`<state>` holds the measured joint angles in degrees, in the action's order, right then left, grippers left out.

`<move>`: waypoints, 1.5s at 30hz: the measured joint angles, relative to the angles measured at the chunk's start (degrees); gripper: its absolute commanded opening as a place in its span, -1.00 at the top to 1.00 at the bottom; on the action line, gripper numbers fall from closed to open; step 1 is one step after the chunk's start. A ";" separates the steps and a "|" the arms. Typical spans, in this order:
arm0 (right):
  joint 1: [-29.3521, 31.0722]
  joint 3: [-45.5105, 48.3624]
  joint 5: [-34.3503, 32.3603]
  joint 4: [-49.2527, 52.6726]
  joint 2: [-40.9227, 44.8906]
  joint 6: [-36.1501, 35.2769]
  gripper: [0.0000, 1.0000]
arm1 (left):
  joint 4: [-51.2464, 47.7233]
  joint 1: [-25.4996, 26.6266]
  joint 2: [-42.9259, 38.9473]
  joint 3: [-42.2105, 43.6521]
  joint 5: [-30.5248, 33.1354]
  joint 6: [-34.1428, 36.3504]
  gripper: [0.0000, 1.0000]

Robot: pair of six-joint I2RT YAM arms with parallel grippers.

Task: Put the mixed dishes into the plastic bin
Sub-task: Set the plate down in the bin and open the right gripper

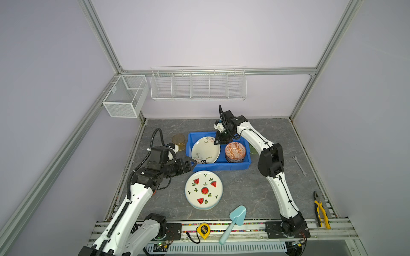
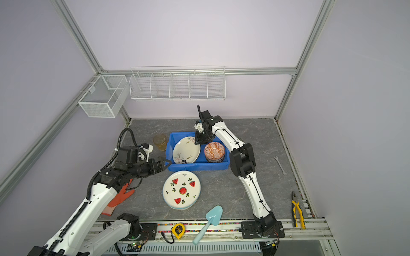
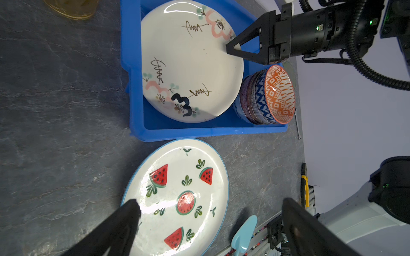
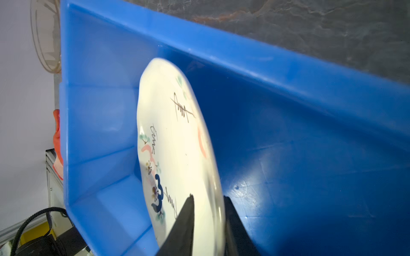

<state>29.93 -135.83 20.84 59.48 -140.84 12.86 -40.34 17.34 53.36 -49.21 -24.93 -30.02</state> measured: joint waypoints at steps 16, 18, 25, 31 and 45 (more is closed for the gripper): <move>-0.98 -0.04 -1.07 0.00 -2.84 -0.92 0.43 | 0.42 0.00 0.02 0.44 -0.07 0.00 -0.99; -0.98 -0.04 -1.09 0.00 -3.04 -0.94 0.43 | 0.70 0.00 0.07 0.61 -0.11 0.00 -0.99; -1.03 -0.04 -1.09 -0.02 -3.41 -0.94 0.43 | 1.05 0.00 0.26 1.25 -0.24 0.00 -0.99; -1.07 -0.04 -1.14 -0.02 -3.67 -1.01 0.43 | 1.14 0.00 0.31 1.86 -0.33 0.00 -0.99; -1.07 1.07 -1.86 -1.22 -4.00 -1.97 0.33 | 2.38 0.00 0.74 3.69 -0.63 -0.04 -0.99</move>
<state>28.86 -134.76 18.98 58.26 -144.84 10.90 -37.95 17.34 54.11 -45.52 -25.56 -30.06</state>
